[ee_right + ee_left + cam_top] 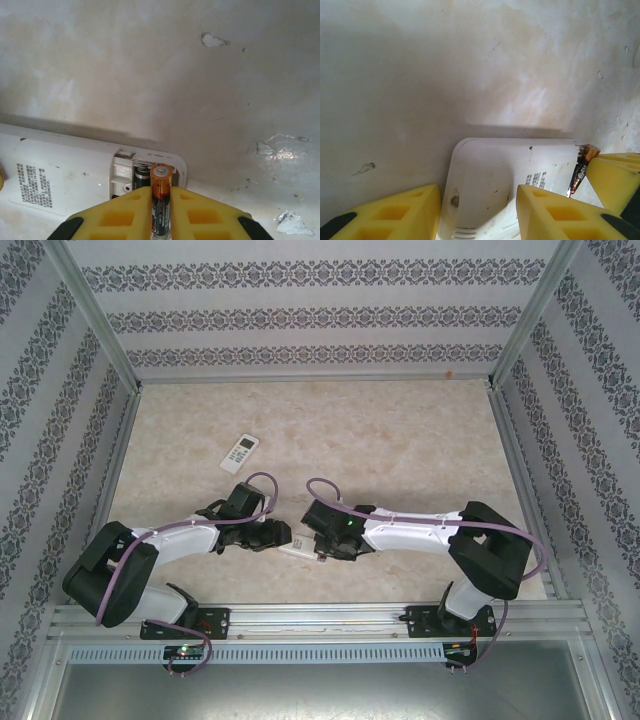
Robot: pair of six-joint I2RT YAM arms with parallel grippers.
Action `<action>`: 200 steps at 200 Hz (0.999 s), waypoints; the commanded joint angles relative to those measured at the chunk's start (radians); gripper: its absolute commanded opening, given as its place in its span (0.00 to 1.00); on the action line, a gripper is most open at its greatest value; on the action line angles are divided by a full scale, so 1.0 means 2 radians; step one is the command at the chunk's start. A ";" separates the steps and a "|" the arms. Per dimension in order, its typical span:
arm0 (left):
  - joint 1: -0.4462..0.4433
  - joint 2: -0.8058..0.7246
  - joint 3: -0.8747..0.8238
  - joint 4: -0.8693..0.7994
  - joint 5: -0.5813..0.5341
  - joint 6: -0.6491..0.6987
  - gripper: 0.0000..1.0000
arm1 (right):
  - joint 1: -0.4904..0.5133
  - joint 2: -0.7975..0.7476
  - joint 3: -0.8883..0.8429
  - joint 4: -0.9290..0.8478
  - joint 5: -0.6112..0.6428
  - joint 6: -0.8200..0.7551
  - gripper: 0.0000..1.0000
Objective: Load the batteries into the remote control
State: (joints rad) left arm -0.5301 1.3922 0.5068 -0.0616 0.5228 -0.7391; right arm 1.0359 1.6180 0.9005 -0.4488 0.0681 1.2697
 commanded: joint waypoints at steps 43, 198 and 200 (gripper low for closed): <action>-0.012 0.015 -0.011 0.010 0.021 -0.004 0.44 | -0.002 0.037 0.014 -0.049 -0.031 0.027 0.10; -0.012 -0.014 -0.025 0.010 0.006 -0.007 0.45 | 0.006 0.004 0.059 -0.096 -0.029 0.040 0.16; -0.012 -0.014 -0.024 0.009 0.005 -0.006 0.45 | 0.006 0.001 0.059 -0.095 -0.026 0.038 0.17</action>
State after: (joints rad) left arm -0.5301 1.3621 0.4660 -0.0090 0.5190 -0.7574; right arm 1.0241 1.6711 0.9802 -0.5556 -0.0479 1.4338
